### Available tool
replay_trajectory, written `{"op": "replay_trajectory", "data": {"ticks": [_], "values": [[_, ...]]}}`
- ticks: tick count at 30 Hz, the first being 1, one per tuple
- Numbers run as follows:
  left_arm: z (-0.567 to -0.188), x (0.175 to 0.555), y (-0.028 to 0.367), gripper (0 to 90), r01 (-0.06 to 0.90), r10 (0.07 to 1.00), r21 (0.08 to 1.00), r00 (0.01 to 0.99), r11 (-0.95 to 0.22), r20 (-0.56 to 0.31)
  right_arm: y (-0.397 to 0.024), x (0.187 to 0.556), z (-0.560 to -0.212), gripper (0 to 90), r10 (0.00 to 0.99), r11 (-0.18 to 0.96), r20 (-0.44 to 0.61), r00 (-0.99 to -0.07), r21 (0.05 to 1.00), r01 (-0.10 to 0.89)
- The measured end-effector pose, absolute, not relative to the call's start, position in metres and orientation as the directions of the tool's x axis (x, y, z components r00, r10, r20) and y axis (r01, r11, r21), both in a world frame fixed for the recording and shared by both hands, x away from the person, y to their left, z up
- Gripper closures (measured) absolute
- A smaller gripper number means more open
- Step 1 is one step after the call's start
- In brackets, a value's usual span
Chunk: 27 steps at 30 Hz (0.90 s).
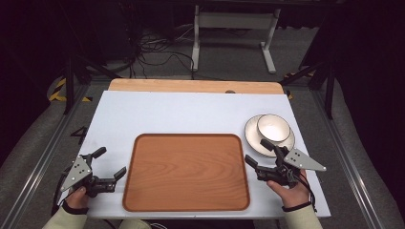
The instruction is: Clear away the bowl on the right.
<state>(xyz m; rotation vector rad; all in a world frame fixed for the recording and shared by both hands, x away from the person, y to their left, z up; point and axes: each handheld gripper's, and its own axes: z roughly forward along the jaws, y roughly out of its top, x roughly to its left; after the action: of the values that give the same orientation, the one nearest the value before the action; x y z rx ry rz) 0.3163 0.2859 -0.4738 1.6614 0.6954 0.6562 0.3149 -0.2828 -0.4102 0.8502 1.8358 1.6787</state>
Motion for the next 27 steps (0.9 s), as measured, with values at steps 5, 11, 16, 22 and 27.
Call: {"op": "replay_trajectory", "data": {"ticks": [5, 11, 16, 22, 27], "values": [[-0.474, 0.316, 0.286, 0.3, 0.100, 0.742, 0.981, 0.668, -0.165, 0.057, -0.282, 0.315, -0.404, 20.0, 0.721, 0.048, 0.029, -0.693, 0.995, 0.092], [-0.474, 0.316, 0.286, 0.2, 0.097, 0.742, 0.982, 0.668, -0.159, 0.055, -0.278, 0.315, -0.403, 23.0, 0.701, 0.042, 0.027, -0.713, 0.996, 0.080], [-0.474, 0.316, 0.286, 0.3, 0.100, 0.742, 0.982, 0.668, -0.163, 0.055, -0.278, 0.316, -0.398, 25.3, 0.709, 0.055, 0.013, -0.706, 0.996, 0.074], [-0.474, 0.316, 0.286, 0.3, 0.100, 0.741, 0.981, 0.669, -0.165, 0.057, -0.280, 0.317, -0.393, 25.3, 0.727, 0.063, 0.012, -0.686, 0.994, 0.084], [-0.474, 0.316, 0.286, 0.3, 0.100, 0.741, 0.981, 0.669, -0.165, 0.057, -0.283, 0.321, -0.382, 26.1, 0.737, 0.066, 0.015, -0.675, 0.993, 0.095]]}}
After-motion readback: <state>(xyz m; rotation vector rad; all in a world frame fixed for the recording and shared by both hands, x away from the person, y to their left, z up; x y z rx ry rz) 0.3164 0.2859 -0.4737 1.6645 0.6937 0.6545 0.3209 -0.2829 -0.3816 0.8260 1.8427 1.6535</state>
